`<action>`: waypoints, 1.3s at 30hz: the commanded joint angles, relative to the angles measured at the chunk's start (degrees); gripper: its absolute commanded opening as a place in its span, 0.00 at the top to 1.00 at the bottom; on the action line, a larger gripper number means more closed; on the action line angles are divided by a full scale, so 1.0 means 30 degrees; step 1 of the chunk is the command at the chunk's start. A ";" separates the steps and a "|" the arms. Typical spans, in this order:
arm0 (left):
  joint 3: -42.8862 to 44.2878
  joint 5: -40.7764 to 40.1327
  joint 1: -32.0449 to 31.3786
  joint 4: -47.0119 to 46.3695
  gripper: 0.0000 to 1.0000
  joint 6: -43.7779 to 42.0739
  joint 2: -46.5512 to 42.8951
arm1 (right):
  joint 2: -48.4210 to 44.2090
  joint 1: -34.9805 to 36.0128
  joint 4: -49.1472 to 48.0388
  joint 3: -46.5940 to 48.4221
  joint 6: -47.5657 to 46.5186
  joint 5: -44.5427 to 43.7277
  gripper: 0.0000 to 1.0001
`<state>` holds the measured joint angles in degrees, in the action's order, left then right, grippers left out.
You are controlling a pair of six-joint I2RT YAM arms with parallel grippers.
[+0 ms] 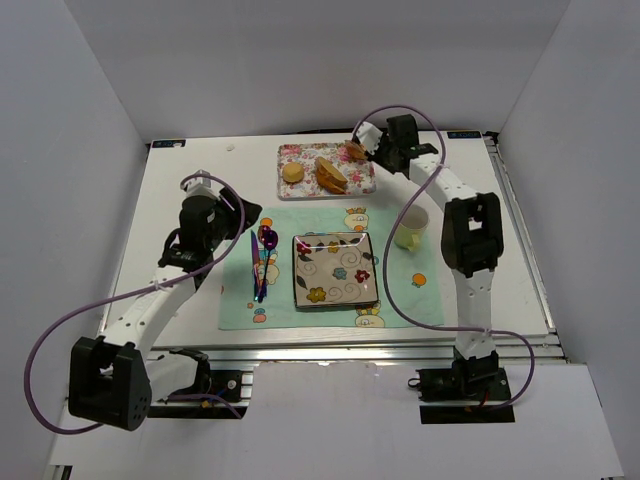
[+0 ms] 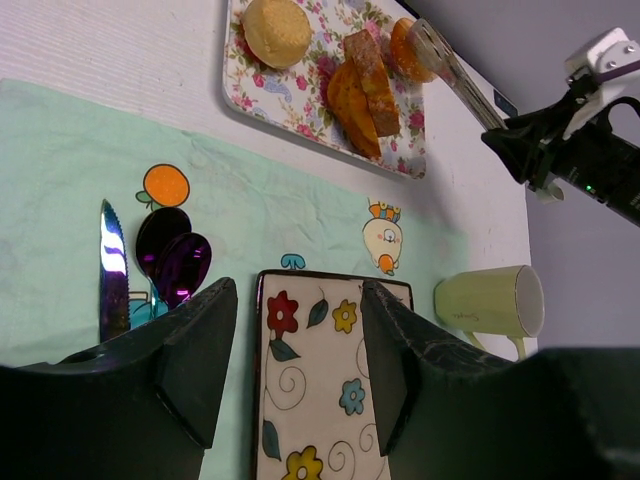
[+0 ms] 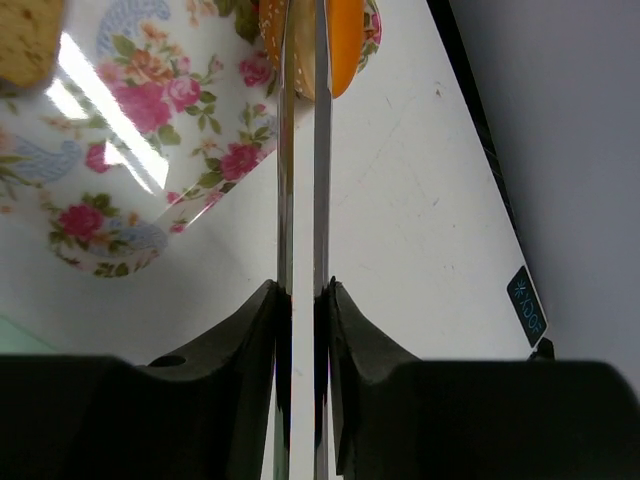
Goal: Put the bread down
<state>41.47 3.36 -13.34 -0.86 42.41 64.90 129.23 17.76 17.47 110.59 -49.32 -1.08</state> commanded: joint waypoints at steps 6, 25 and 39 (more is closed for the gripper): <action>0.0648 -0.0474 0.0024 0.0024 0.38 -0.0163 -0.1477 | -0.6860 0.0028 0.0179 -0.3048 0.2288 0.3346 0.90; -0.0847 0.0052 0.0024 -0.0709 0.37 0.0101 -0.2944 | -2.0488 0.3249 0.5338 -1.8606 0.2349 0.8418 0.90; -0.1051 -0.0327 0.0024 -0.0474 0.37 0.0393 -0.3646 | -1.9639 0.3719 0.5864 -1.8844 0.1499 0.8475 0.56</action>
<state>38.83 2.85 -13.34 -2.04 43.11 56.34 70.67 28.60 35.07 53.28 -43.86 22.74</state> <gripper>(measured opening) 0.627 0.430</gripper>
